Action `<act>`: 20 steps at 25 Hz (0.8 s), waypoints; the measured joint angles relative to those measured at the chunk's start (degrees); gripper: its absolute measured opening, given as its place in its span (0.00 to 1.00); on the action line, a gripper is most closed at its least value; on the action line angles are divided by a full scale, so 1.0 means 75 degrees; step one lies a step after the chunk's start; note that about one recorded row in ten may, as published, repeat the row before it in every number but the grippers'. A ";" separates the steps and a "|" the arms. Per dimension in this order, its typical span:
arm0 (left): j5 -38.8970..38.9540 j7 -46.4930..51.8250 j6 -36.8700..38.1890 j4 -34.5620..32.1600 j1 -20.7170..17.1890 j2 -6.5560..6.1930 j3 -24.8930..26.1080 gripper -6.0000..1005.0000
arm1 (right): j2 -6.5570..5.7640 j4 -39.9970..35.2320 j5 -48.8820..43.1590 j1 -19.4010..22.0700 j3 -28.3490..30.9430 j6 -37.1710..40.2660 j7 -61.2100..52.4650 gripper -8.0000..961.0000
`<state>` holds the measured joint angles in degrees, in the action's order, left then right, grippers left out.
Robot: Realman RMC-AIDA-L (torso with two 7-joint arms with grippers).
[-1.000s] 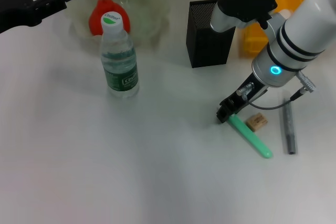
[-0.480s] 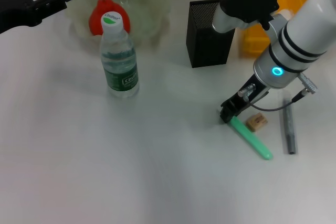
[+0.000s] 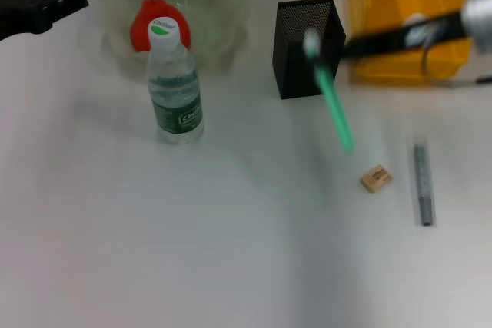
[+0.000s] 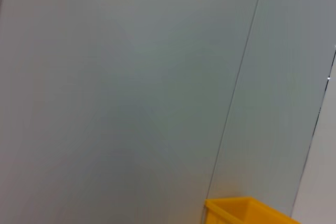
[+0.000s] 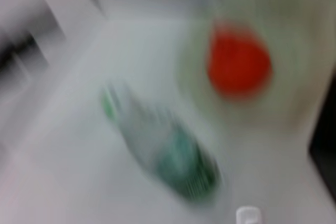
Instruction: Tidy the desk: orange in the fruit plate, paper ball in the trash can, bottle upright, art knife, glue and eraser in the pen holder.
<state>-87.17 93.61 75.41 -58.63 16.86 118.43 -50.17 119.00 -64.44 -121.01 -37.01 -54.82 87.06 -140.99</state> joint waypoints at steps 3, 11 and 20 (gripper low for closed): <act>0.0014 -0.0071 -0.0007 0.0114 0.0030 0.0001 0.0070 0.70 | 0.0007 0.1136 0.1729 0.0280 0.1155 -0.0395 0.2123 0.19; 0.0280 -0.0439 -0.0009 0.0489 0.0127 -0.0011 0.0123 0.70 | 0.0035 0.4611 0.5235 0.0009 0.1823 -0.1730 0.7863 0.19; 0.0325 -0.0577 0.0050 0.0735 0.0045 -0.0005 0.0175 0.70 | 0.0069 0.5889 0.5340 -0.0837 0.1810 -0.2768 0.9740 0.19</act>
<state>-84.73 89.28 75.78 -53.11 17.20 118.39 -48.85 119.52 -20.27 -80.96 -43.29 -41.24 66.30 -67.95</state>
